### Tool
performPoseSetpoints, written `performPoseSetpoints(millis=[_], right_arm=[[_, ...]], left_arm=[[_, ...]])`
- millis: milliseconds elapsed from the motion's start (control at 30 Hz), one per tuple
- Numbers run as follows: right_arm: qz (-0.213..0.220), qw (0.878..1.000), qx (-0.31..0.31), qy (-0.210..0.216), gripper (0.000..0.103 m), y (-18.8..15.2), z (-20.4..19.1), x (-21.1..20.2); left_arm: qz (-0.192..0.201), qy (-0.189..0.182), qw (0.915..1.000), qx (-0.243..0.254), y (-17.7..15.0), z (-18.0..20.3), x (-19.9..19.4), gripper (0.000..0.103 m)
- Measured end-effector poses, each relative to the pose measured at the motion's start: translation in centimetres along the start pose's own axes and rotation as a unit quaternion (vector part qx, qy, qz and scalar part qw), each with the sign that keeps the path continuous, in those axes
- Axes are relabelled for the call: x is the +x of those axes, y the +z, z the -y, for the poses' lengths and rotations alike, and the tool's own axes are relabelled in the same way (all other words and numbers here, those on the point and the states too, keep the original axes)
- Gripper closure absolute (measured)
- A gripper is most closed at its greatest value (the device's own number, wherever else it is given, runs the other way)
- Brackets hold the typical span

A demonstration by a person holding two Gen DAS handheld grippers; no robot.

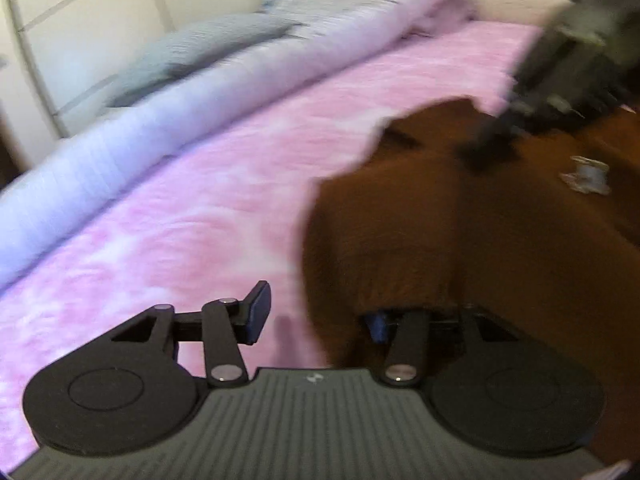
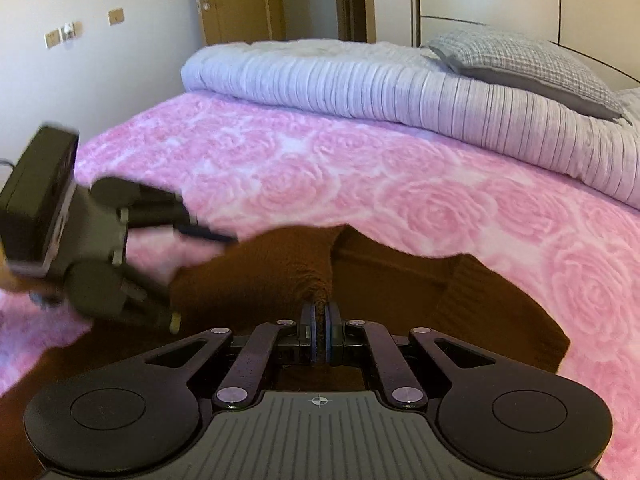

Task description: Fold clothes

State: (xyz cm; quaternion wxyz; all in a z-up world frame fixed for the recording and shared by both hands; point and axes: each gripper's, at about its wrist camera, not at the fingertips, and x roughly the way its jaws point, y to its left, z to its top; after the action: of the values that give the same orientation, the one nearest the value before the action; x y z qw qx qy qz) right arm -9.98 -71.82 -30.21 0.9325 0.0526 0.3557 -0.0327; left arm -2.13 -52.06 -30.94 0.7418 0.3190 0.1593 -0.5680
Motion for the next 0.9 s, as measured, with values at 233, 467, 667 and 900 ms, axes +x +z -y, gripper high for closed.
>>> performPoseSetpoints(millis=[233, 467, 667, 900], right_arm=[[-0.003, 0.999, -0.039, -0.012, 0.065, 0.4, -1.7, 3.4], [-0.026, 0.998, -0.048, 0.003, 0.059, -1.1, -3.2, 3.2], [-0.010, 1.000, -0.006, -0.016, 0.058, -2.9, -2.2, -1.0], [-0.015, 0.995, 0.014, -0.094, 0.058, -8.9, -3.0, -10.1]], left_arm=[[-0.023, 0.006, 0.9894, -0.144, -1.3, -8.3, -0.4, 0.051], [-0.045, -0.068, 0.9470, -0.311, -4.5, -12.4, 1.3, 0.051], [-0.046, -0.076, 0.9547, -0.284, -4.2, -11.7, -1.4, 0.054], [-0.042, -0.041, 0.9649, -0.256, -4.9, -9.8, -7.6, 0.054]])
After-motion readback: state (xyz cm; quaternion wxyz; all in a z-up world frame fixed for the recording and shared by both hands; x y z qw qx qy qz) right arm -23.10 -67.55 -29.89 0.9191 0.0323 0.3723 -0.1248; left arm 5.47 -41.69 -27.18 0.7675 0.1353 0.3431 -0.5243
